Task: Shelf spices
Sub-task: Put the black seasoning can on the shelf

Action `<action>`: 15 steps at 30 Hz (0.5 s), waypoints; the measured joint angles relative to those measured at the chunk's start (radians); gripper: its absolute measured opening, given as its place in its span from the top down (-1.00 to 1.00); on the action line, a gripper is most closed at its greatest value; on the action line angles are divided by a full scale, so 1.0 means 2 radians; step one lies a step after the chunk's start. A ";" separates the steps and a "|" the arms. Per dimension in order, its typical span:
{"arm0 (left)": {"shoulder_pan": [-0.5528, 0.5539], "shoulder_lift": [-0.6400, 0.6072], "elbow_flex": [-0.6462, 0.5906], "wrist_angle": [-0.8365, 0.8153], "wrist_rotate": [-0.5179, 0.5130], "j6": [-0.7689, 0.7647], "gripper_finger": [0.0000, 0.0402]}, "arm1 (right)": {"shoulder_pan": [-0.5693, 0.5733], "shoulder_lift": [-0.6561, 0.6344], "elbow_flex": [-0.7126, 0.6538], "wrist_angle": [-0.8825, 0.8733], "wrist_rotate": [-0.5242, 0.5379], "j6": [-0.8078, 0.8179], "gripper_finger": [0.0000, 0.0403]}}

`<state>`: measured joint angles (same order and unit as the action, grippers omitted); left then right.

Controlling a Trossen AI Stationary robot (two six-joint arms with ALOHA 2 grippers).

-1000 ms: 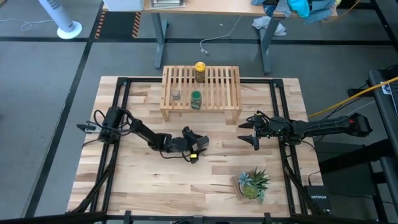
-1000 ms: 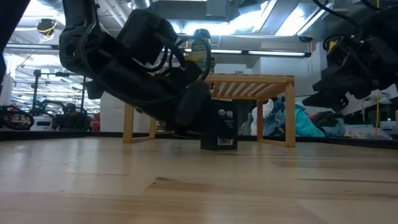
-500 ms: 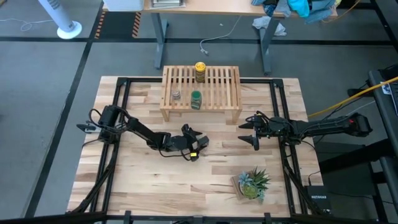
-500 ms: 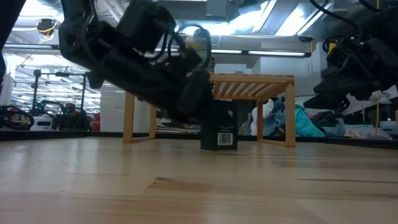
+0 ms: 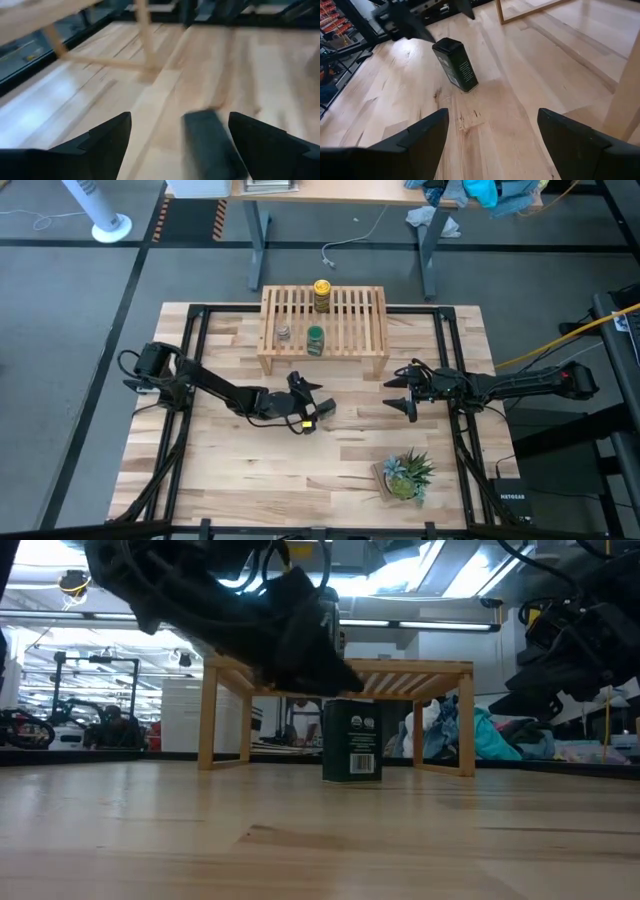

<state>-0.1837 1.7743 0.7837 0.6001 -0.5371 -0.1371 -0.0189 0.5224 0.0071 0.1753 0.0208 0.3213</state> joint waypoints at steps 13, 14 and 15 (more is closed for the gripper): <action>-0.001 -0.021 0.001 -0.094 -0.058 -0.033 -0.63 | 0.000 0.000 0.000 0.000 -0.003 0.000 -0.55; -0.002 -0.021 0.000 -0.090 -0.058 -0.032 -0.63 | 0.000 0.000 0.000 0.000 -0.003 0.000 -0.55; -0.003 -0.020 0.000 -0.085 -0.059 -0.032 -0.63 | 0.000 0.000 0.000 0.000 -0.003 0.000 -0.55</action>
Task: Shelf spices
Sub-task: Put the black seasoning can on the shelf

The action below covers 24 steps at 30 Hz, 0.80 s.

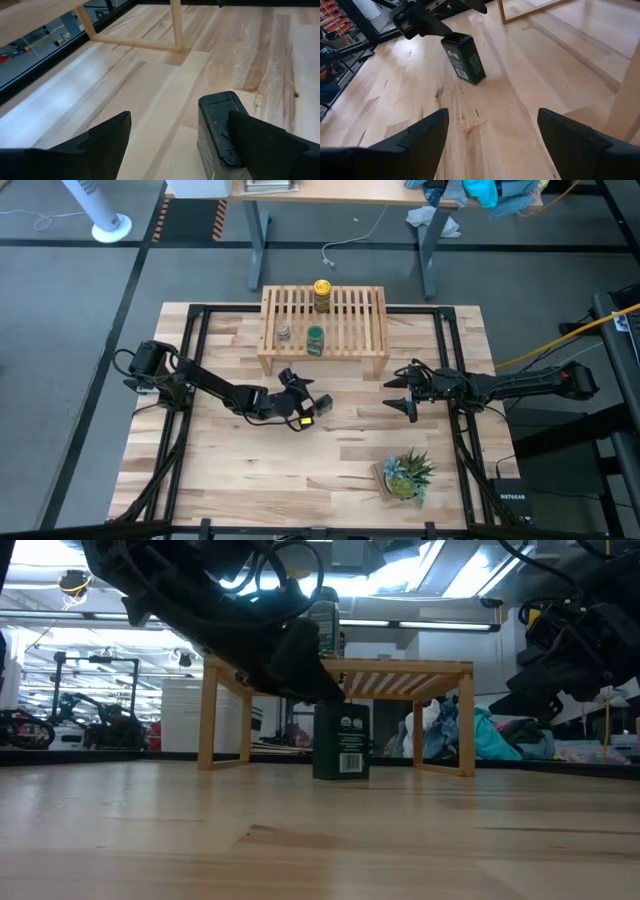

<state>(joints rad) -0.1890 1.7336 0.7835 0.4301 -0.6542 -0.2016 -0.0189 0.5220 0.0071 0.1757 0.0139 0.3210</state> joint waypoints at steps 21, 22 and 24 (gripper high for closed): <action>-0.017 -0.060 -0.001 0.009 0.002 0.014 -0.63 | 0.000 0.000 0.000 0.001 0.000 0.006 -0.55; -0.018 -0.063 -0.001 0.009 0.002 0.021 -0.63 | 0.000 0.000 0.000 0.000 0.000 0.006 -0.55; -0.021 -0.072 -0.001 0.009 0.002 0.031 -0.63 | 0.000 0.000 0.000 0.000 0.000 0.006 -0.55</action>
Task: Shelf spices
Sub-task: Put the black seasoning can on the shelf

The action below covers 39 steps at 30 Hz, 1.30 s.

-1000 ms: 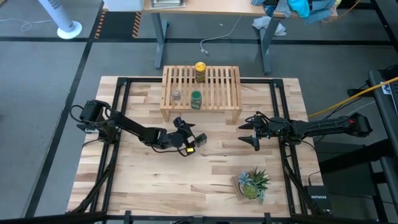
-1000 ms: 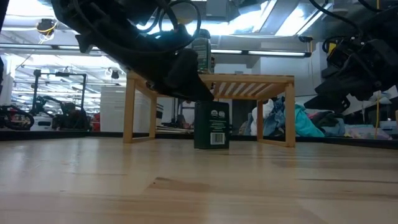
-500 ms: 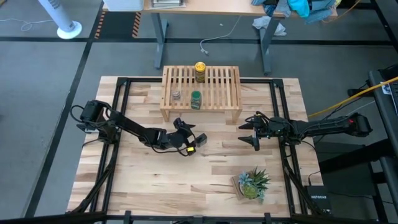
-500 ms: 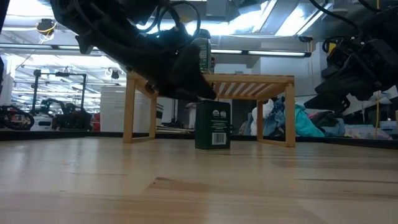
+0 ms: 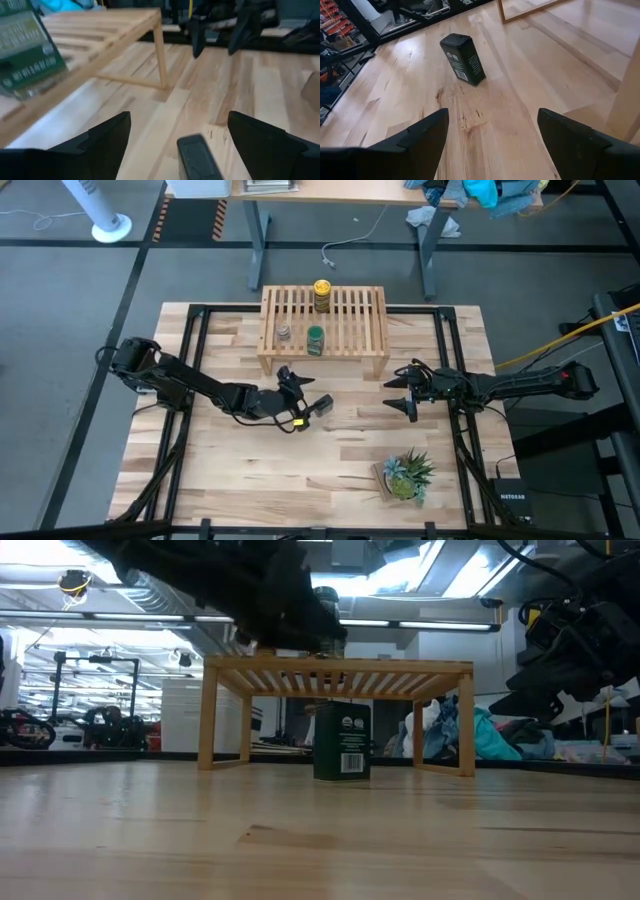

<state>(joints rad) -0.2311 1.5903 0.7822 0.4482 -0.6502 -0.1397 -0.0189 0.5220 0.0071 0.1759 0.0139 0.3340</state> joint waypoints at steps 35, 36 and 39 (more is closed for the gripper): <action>-0.018 0.019 0.000 -0.189 0.007 -0.084 0.96 | 0.000 0.000 0.000 0.000 -0.004 0.001 -0.55; -0.018 0.025 0.000 -0.189 0.007 -0.084 0.95 | 0.000 0.000 0.000 0.000 -0.004 0.001 -0.55; -0.019 0.046 0.000 -0.188 0.006 -0.094 0.93 | 0.000 0.000 0.000 0.000 -0.004 0.000 -0.55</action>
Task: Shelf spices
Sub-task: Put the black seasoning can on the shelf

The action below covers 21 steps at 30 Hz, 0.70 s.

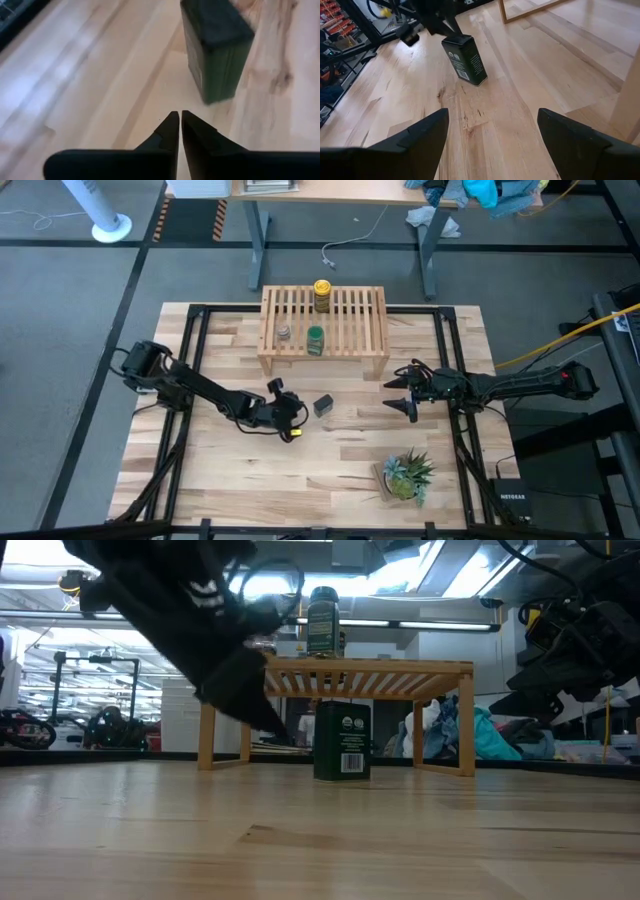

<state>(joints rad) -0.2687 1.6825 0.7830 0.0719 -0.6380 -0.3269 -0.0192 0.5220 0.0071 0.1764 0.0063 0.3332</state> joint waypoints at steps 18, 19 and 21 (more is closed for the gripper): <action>0.000 0.074 0.000 0.147 0.002 0.034 0.99 | 0.000 0.000 0.000 0.002 0.000 -0.001 -0.55; -0.001 0.074 0.000 0.152 0.003 0.035 0.99 | 0.000 0.000 0.000 0.002 0.000 -0.001 -0.55; -0.002 0.074 0.000 0.169 0.007 0.041 0.99 | 0.000 0.000 0.000 0.002 0.000 -0.001 -0.55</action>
<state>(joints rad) -0.2733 1.8309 0.7826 0.4101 -0.6244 -0.2456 -0.0190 0.5220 0.0071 0.1810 0.0063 0.3321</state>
